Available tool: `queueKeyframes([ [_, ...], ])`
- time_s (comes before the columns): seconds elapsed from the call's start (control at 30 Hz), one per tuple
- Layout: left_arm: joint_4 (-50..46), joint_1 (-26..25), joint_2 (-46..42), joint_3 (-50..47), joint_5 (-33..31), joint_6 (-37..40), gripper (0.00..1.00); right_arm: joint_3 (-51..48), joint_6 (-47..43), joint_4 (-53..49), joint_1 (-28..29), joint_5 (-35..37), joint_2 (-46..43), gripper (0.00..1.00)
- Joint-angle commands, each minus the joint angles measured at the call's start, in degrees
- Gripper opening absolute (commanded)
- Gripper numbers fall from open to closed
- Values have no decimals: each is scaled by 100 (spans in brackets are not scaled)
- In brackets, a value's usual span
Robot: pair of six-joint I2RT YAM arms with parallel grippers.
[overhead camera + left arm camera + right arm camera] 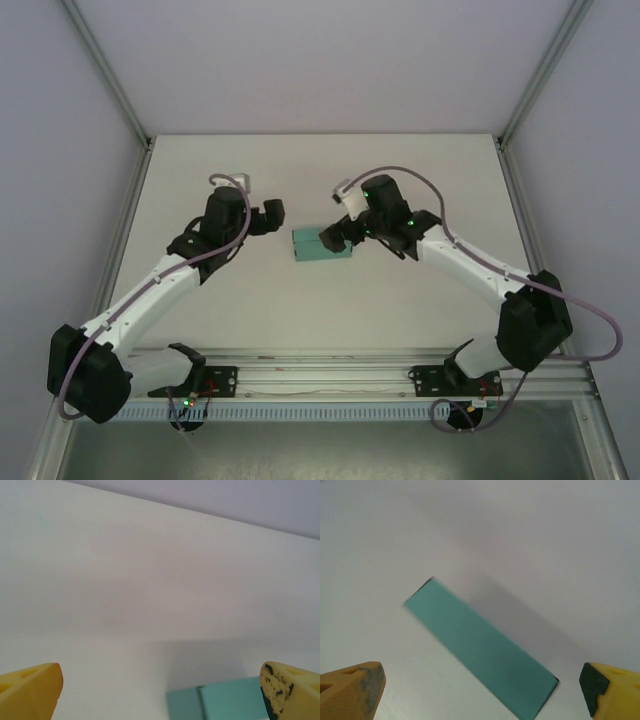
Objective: Assemble paper box
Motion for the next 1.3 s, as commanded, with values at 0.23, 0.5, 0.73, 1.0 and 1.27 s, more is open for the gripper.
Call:
queueKeyframes([
  [0.23, -668, 538, -559, -933, -619, -377, 100, 2228, -4283, -2993, 234, 49, 2099, 100],
  [0.5, -851, 566, -788, -1152, -705, -590, 100, 3102, -4307, -3090, 530, 1241, 3186, 72],
  [0.73, -970, 571, -1090, -1203, -778, -593, 100, 2772, -4136, -2291, 651, 1965, 3127, 51],
  [1.0, -955, 564, -1377, -1382, -844, -670, 100, 1237, -4468, 406, 736, 3993, 2770, 49],
  [1.27, -940, 568, -1423, -1365, -802, -669, 100, 425, -4198, 744, 823, 3685, 2282, 75],
])
